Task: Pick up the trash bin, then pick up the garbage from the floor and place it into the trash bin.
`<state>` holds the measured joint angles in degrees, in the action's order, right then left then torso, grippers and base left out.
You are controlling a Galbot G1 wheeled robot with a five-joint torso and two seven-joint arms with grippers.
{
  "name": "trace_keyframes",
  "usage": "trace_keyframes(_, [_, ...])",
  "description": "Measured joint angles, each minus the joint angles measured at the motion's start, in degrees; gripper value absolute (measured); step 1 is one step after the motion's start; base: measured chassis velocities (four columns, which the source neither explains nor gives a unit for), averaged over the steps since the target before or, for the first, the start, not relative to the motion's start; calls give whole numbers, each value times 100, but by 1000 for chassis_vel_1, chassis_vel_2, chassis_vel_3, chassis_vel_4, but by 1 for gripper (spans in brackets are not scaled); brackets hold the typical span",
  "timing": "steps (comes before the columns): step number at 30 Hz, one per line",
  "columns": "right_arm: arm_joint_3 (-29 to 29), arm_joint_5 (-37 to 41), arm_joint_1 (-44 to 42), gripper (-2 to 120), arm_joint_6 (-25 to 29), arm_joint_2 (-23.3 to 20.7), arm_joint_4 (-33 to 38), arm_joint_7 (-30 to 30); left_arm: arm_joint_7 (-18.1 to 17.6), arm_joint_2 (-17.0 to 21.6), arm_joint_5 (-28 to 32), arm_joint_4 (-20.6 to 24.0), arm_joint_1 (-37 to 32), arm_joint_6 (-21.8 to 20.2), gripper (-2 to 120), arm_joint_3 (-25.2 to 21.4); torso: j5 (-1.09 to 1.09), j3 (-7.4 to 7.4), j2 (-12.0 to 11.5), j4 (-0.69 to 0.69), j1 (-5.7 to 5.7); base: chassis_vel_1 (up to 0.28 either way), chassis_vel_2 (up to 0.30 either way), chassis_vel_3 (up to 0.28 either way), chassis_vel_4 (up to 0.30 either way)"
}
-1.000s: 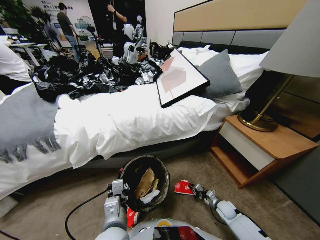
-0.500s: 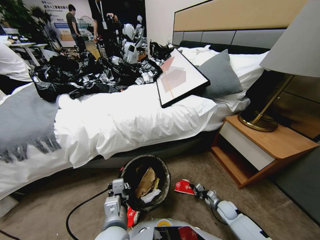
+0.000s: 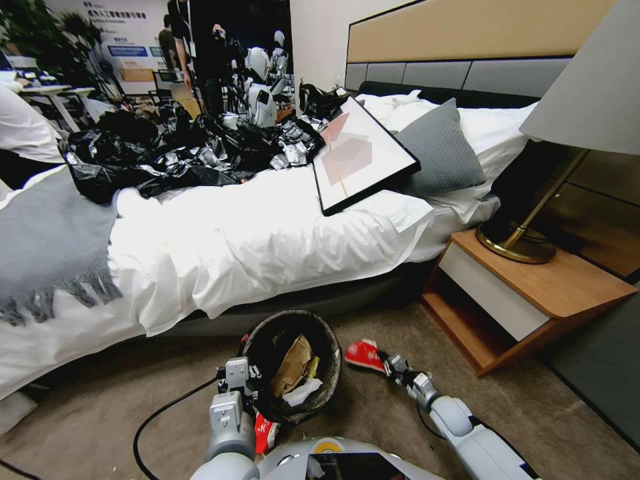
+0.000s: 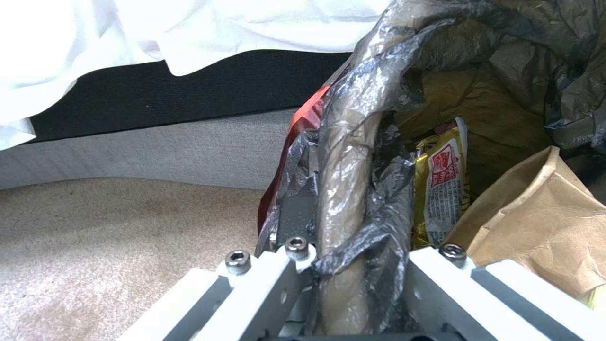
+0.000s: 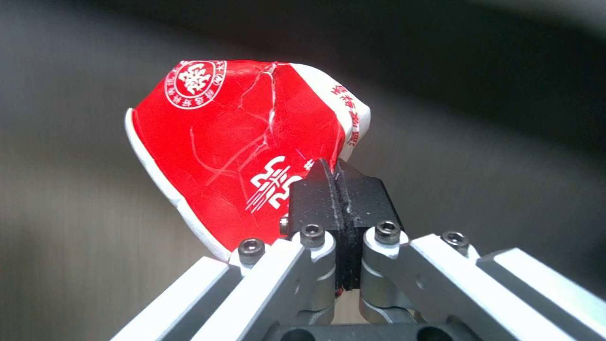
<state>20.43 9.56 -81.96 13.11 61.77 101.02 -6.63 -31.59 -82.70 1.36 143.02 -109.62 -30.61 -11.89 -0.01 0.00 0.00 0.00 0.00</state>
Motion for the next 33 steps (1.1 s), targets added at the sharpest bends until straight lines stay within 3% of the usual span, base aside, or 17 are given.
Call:
trace_keyframes(6, [186,559,-195,0,131,36,1599,-90,0,2,3,-39,5,7,2,31,0,0,0,0,0,0,0,0,0])
trace_keyframes(18, [-228,863,-345,0,267,9,3049,-492,2,0,2,-58,6,7,2,48,0,0,0,0,0,0,0,0,0])
trace_keyframes(25, [-1111,293,-426,0,292,-466,2998,-571,6,-43,-52,-92,-5,13,2,133,1,0,0,0,0,0,0,0,0])
trace_keyframes(33, [-1600,21,-287,0,279,-419,2456,-561,27,-80,-94,-109,-4,23,2,146,0,0,0,0,0,0,0,0,0])
